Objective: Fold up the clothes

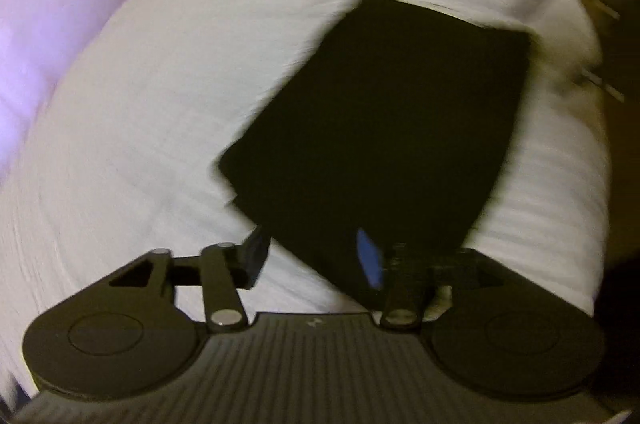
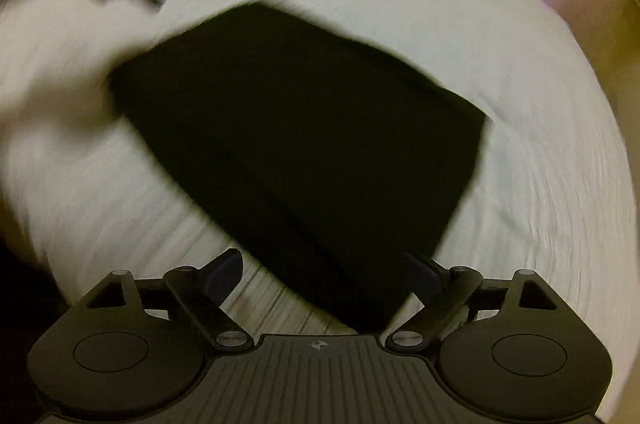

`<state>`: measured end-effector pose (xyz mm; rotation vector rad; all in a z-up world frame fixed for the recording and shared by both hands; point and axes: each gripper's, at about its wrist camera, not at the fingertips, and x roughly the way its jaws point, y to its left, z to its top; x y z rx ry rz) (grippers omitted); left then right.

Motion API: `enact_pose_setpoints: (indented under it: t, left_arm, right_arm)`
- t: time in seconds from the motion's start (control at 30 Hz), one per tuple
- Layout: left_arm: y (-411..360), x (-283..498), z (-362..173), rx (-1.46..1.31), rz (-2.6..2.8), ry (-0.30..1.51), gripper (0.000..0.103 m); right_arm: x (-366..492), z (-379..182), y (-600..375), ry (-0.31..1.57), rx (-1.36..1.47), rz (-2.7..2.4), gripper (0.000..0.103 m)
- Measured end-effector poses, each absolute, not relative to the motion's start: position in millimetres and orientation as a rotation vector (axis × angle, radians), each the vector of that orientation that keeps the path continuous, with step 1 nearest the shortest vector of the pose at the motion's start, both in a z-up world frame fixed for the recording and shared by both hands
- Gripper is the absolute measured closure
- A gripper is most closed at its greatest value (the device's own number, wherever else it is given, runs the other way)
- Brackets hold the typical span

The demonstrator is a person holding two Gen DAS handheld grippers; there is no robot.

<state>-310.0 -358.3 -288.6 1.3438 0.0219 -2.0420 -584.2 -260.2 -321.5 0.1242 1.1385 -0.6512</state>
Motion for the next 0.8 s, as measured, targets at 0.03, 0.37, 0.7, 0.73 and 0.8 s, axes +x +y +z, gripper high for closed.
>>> enact_pose_setpoints:
  t: [0.03,0.37,0.7,0.73,0.8]
  left_arm:
    - [-342,-319,-296,1.388,-2.068,-0.058,0.046]
    - [-292,-374,-391,1.676,-1.919,-0.651,0.04]
    - [-324,-363,-367,1.635,-1.98,-0.375,0.068]
    - [-326,-362,-363,1.62,-1.983,-0.335,0.069]
    - [-330,-359,-358,1.592,-1.994,-0.263,0.072]
  right_arm:
    - [-577,-330,-255,1.178,0.047,-0.617,0.014]
    - [-555,-367,-254,1.306,-0.24,-0.502,0.014]
    - [-561,-386,-258,1.327,-0.344,-0.571,0.014]
    - [-558,-389,-256,1.32,-0.374,-0.554,0.014]
    - [-556,-396,-258,1.31,-0.419,-0.53,0.014]
